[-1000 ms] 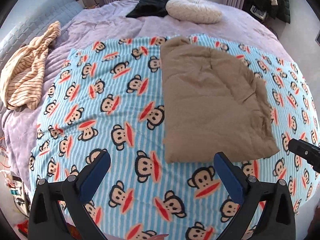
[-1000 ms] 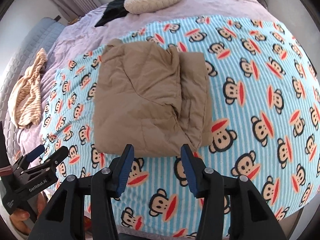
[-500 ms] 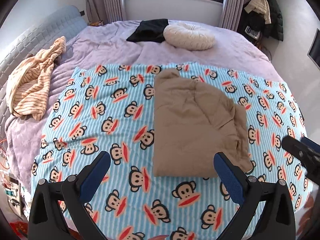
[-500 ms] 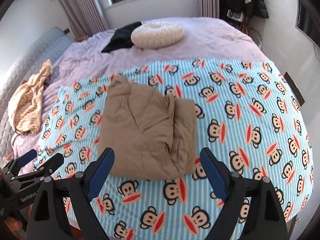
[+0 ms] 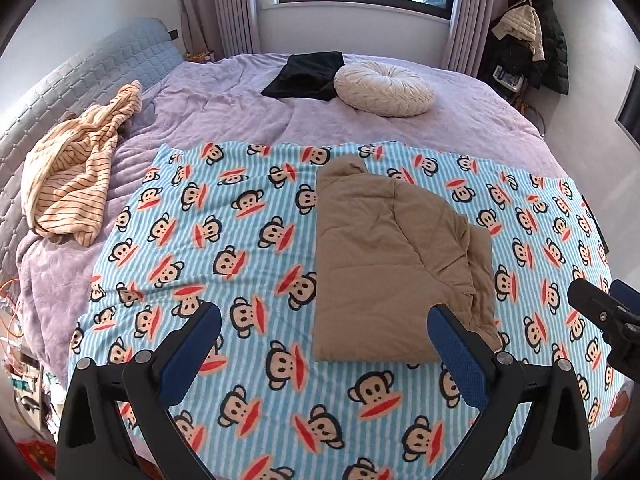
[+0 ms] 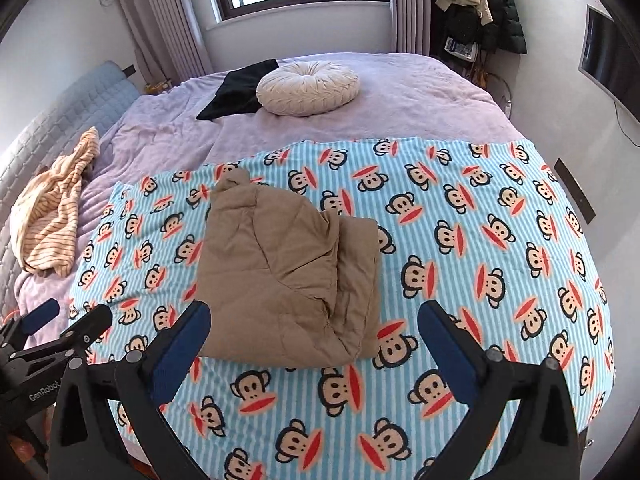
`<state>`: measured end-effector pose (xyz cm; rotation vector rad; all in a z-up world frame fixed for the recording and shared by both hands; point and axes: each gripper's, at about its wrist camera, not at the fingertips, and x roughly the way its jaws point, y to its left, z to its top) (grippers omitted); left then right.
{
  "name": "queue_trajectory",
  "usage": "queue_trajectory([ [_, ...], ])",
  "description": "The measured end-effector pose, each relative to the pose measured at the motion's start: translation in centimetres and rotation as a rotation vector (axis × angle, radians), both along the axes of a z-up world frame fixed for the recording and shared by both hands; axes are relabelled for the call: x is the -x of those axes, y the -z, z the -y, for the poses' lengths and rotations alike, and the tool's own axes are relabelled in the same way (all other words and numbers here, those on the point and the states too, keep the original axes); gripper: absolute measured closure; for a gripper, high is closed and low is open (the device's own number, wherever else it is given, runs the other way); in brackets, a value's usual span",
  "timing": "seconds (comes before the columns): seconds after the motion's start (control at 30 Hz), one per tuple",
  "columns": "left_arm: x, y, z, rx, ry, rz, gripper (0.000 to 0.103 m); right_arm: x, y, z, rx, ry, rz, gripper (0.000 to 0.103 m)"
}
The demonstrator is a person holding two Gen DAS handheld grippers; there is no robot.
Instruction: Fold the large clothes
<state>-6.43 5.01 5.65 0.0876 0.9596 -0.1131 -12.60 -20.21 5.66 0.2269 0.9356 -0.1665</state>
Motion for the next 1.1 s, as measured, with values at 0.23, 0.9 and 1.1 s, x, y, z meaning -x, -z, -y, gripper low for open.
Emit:
queue_trajectory([
  [0.23,0.02,-0.37,-0.11,-0.001,0.0,0.011,0.0,0.17,-0.13,-0.33,0.004,0.004,-0.001,0.0],
  [0.9,0.07,-0.46,-0.33,-0.001,0.0,0.012,0.0,-0.01,-0.11,0.26,0.005,-0.004,-0.003,0.0],
  [1.1,0.1,-0.45,-0.33,-0.001,-0.001,0.011,0.0,-0.06,-0.16,0.23,0.002,-0.004,-0.005,0.0],
])
